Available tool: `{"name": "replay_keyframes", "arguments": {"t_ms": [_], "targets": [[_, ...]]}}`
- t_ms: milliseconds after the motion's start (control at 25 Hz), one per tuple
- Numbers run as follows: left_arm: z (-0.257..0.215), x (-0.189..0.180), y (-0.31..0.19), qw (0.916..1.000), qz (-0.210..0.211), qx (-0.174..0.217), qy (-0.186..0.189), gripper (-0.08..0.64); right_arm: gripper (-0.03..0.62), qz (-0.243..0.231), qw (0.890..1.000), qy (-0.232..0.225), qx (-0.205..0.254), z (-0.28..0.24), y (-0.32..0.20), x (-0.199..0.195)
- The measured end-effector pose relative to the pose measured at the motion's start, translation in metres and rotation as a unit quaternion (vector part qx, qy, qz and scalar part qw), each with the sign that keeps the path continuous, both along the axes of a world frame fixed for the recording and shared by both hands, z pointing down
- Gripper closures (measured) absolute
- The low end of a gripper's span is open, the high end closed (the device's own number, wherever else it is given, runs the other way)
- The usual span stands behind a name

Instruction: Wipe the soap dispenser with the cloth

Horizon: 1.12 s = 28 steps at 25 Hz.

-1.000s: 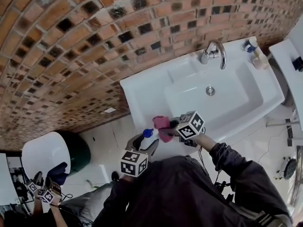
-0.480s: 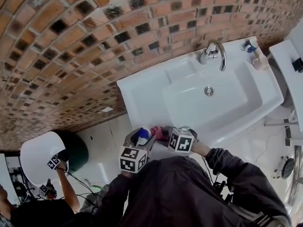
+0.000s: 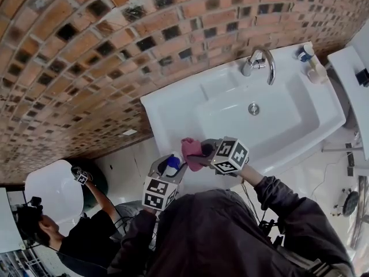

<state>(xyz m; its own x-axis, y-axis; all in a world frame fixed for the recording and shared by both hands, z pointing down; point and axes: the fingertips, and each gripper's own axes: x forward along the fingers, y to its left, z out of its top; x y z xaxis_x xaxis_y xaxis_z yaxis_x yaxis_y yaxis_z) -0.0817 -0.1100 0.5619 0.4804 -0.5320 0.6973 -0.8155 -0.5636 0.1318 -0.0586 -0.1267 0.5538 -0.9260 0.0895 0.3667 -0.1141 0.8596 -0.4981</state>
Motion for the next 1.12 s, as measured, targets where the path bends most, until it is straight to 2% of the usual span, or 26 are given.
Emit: {"name": "replay_keyframes", "arguments": {"t_ms": [80,120,280,400,480,640,720,800,880,960,1040,1120], "targets": [[0.000,0.000,0.000,1.0000,0.002,-0.001,-0.001,0.334,0.537,0.004,0.998,-0.034,-0.048,-0.012,-0.009,-0.007],[0.000,0.000,0.000,1.0000,0.004,-0.002,-0.002,0.334,0.537,-0.004,0.998,-0.035,-0.060,-0.011,-0.009,-0.011],[0.001,0.002,0.000,0.9999,0.011,-0.004,-0.003,0.334,0.537,-0.046,0.995,0.022,-0.088,0.023,0.002,-0.022],[0.002,0.002,0.001,0.9999,0.009,-0.003,-0.003,0.334,0.537,-0.044,0.991,0.064,-0.107,0.054,0.003,-0.024],[0.002,0.002,0.001,1.0000,0.005,-0.001,-0.003,0.334,0.537,-0.047,0.988,0.109,-0.100,0.079,0.007,-0.023],[0.001,0.003,0.000,0.9999,0.006,0.003,-0.009,0.337,0.535,-0.100,0.976,0.191,-0.014,0.109,0.016,-0.020],[0.001,0.003,0.001,0.9999,0.009,0.002,-0.013,0.339,0.535,-0.138,0.969,0.198,0.053,0.096,0.012,-0.021],[0.002,0.002,0.001,0.9998,0.009,0.002,-0.015,0.341,0.535,-0.174,0.958,0.174,0.145,0.070,0.000,-0.028],[0.002,0.000,0.001,0.9998,0.008,0.005,-0.015,0.342,0.535,-0.202,0.941,0.138,0.232,0.041,-0.013,-0.037],[0.002,0.001,0.000,0.9998,0.008,0.009,-0.014,0.342,0.535,-0.235,0.915,0.114,0.308,0.023,-0.020,-0.047],[0.002,0.003,0.001,0.9999,0.009,0.006,-0.012,0.342,0.535,-0.286,0.875,0.113,0.374,0.024,-0.018,-0.053],[0.001,0.004,0.003,0.9999,0.011,-0.002,-0.012,0.344,0.535,-0.348,0.824,0.129,0.428,0.040,-0.011,-0.053]]}}
